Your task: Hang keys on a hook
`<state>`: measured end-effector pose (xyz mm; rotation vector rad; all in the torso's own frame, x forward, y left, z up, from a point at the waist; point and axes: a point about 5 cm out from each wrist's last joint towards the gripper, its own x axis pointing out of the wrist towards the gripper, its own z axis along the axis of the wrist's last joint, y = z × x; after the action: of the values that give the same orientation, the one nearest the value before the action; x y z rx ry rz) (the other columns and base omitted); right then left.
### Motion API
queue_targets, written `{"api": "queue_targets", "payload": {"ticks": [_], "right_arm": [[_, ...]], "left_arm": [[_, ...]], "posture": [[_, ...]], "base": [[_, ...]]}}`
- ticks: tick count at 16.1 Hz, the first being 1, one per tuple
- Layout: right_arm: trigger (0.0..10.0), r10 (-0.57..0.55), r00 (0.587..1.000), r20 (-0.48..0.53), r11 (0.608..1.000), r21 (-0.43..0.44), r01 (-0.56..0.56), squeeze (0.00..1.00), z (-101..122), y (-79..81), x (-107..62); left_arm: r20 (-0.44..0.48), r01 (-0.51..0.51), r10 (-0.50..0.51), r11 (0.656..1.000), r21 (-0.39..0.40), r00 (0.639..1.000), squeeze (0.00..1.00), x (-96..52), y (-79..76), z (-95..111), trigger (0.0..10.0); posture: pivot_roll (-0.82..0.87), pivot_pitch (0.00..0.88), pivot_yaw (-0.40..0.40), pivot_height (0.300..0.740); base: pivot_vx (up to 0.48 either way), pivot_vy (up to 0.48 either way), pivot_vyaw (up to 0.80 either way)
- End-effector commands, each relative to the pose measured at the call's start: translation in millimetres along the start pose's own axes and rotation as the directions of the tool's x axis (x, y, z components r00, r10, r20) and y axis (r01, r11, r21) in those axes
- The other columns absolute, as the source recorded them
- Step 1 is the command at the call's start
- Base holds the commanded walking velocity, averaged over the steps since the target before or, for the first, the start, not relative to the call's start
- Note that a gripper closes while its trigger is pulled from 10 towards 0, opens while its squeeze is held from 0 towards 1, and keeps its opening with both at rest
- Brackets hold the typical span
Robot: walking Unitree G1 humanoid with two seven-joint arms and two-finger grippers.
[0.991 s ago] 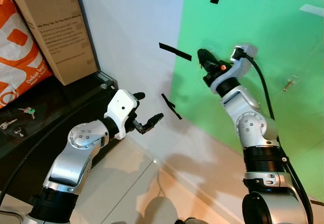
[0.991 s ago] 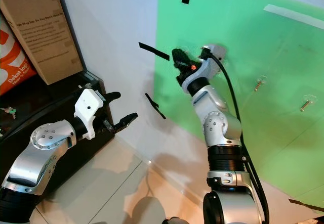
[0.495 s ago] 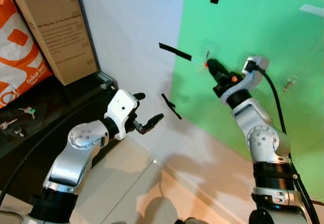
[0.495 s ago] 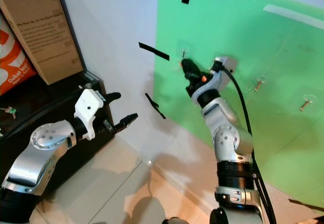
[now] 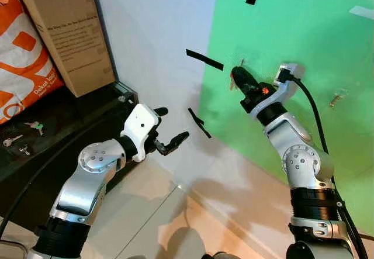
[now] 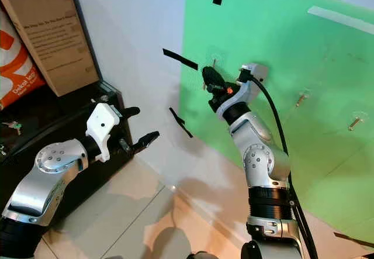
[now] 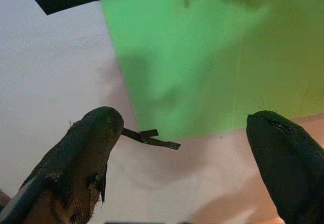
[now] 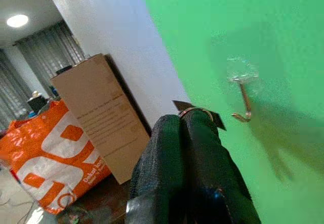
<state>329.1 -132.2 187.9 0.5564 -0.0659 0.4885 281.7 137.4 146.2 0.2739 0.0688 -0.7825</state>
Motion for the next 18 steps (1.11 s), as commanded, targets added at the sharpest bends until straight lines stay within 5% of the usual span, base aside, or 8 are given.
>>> {"api": "queue_targets", "payload": {"ticks": [1,9,12,18], "right_arm": [[10.0,0.069,0.998,0.001,0.998,-0.002,-0.069,0.0,4.1,10.5,3.4],[10.0,0.094,0.995,-0.028,0.995,0.018,-0.093,0.0,-0.4,16.0,24.0],[10.0,-0.021,1.0,0.005,1.0,0.02,0.021,0.0,3.5,2.7,29.6],[10.0,-0.047,0.999,0.02,0.999,0.005,0.047,0.0,11.6,-10.1,11.9]], "left_arm": [[0.003,0.017,-0.017,1.0,0.002,1.0,0.0,1.1,-3.7,1.1,10.0],[0.006,0.01,-0.01,1.0,0.003,1.0,0.0,3.1,-2.7,1.8,10.0],[0.006,0.009,-0.009,1.0,0.003,1.0,0.0,3.3,-2.7,1.8,10.0],[0.006,0.014,-0.014,1.0,0.001,1.0,0.0,3.7,-3.4,1.5,10.0]], "posture": [[0.01,0.0,-0.042,0.74],[0.02,0.0,-0.049,0.74],[0.02,0.0,-0.049,0.74],[0.01,0.0,-0.046,0.74]], "base": [[0.0,0.0,0.0],[0.0,0.0,0.0],[0.0,0.0,0.0],[0.0,0.0,0.0]]}}
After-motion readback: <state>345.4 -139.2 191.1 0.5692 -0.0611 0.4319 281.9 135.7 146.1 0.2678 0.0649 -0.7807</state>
